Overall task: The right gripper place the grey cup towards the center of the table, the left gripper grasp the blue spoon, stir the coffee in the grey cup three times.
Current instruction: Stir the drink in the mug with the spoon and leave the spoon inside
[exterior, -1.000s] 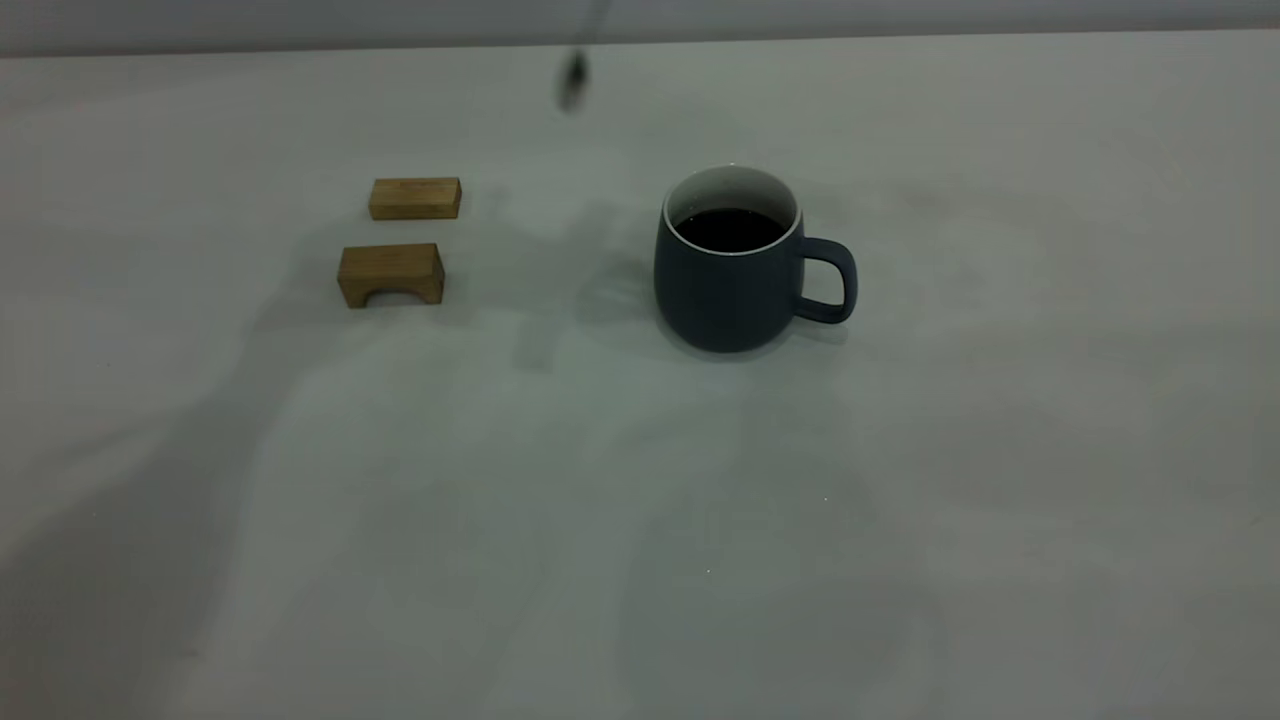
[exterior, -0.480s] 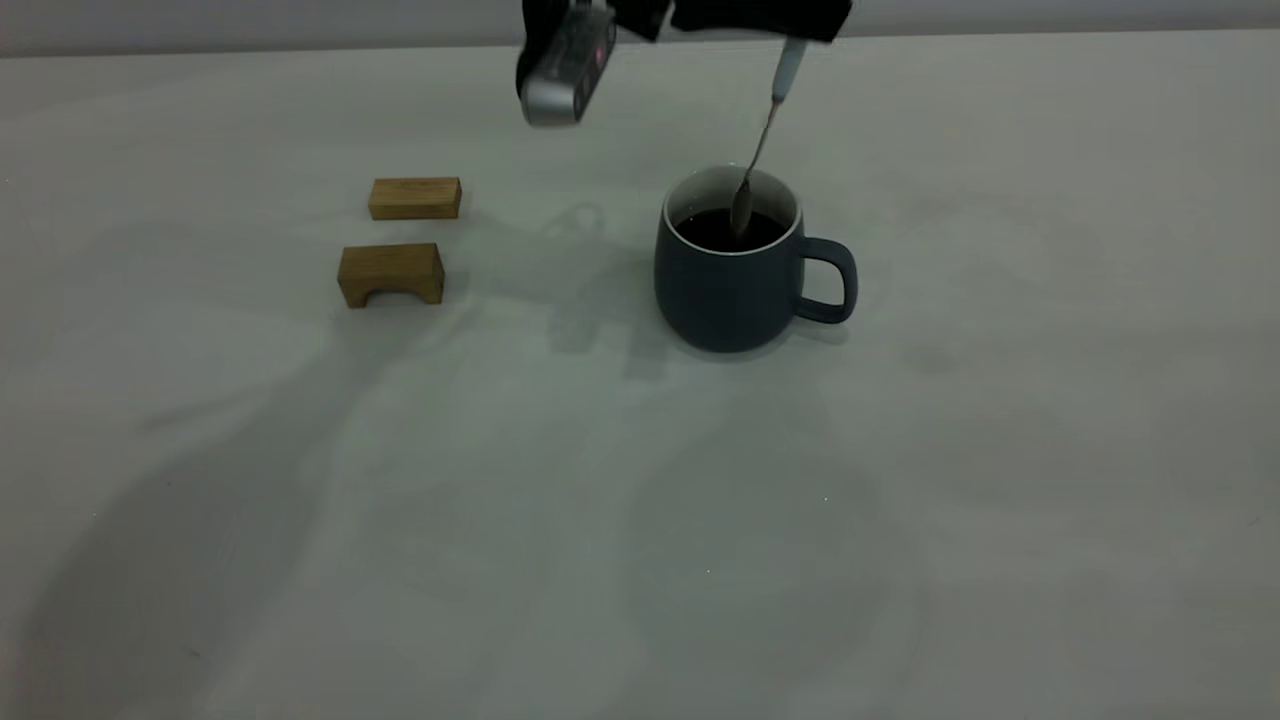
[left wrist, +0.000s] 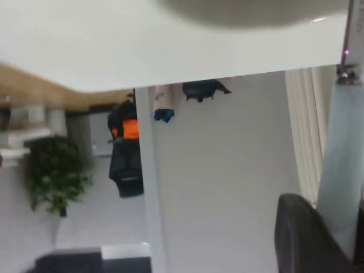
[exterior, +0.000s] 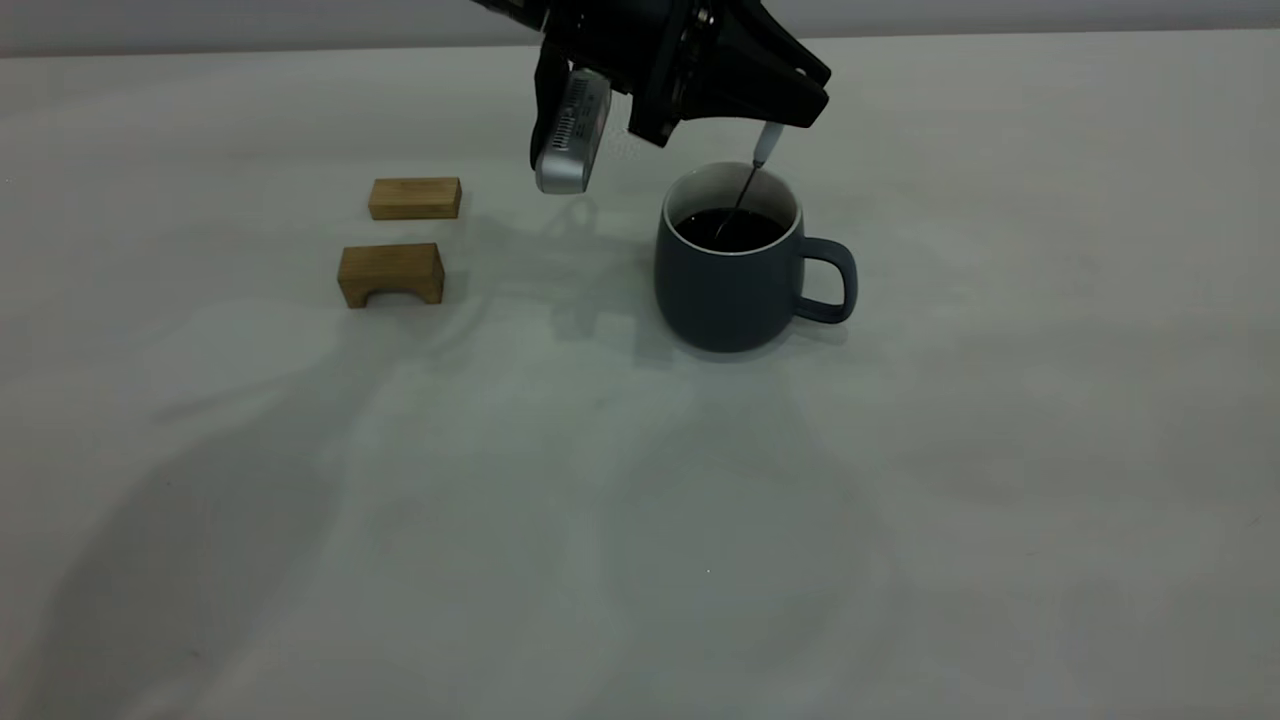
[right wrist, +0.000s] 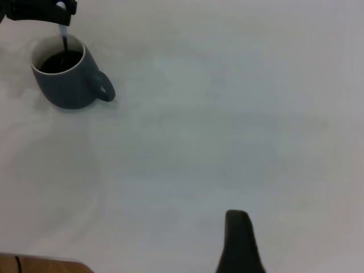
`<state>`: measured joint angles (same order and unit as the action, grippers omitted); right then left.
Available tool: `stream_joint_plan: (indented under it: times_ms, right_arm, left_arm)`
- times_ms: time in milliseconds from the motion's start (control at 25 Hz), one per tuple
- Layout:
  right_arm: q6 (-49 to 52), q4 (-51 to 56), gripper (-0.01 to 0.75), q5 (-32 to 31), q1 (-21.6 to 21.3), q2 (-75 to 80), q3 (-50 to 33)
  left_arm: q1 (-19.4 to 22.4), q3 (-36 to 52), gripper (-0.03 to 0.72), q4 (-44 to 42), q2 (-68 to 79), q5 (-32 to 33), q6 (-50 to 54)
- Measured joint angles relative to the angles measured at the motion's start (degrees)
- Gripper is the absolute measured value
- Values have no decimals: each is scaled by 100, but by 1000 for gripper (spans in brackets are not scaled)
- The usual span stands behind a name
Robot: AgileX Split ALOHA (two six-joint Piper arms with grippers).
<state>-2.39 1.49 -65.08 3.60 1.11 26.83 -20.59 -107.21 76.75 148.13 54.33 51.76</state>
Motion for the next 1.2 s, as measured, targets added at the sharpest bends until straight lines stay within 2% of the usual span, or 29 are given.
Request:
stream_joint_plan:
  times_ms: [160, 360, 600, 720, 920, 1080, 1200]
  right_arm:
    - [0, 0, 592, 0, 0, 0, 0]
    - [0, 0, 592, 0, 0, 0, 0]
    - [0, 0, 592, 0, 0, 0, 0]
    - [0, 0, 592, 0, 0, 0, 0]
    - [0, 0, 592, 0, 0, 0, 0]
    - [0, 0, 592, 0, 0, 0, 0]
    - [0, 0, 592, 0, 0, 0, 0]
  left_arm:
    - [0, 0, 166, 211, 5, 131, -549]
    - [0, -9, 166, 514, 61, 687, -705]
    - [0, -6, 166, 480, 259, 1146, 177]
    - [0, -6, 166, 190, 244, 1098, 642]
    - [16, -6, 166, -515, 62, 648, 918]
    - [20, -6, 166, -845, -36, 292, 869]
    - [20, -6, 166, -821, -52, 38, 460]
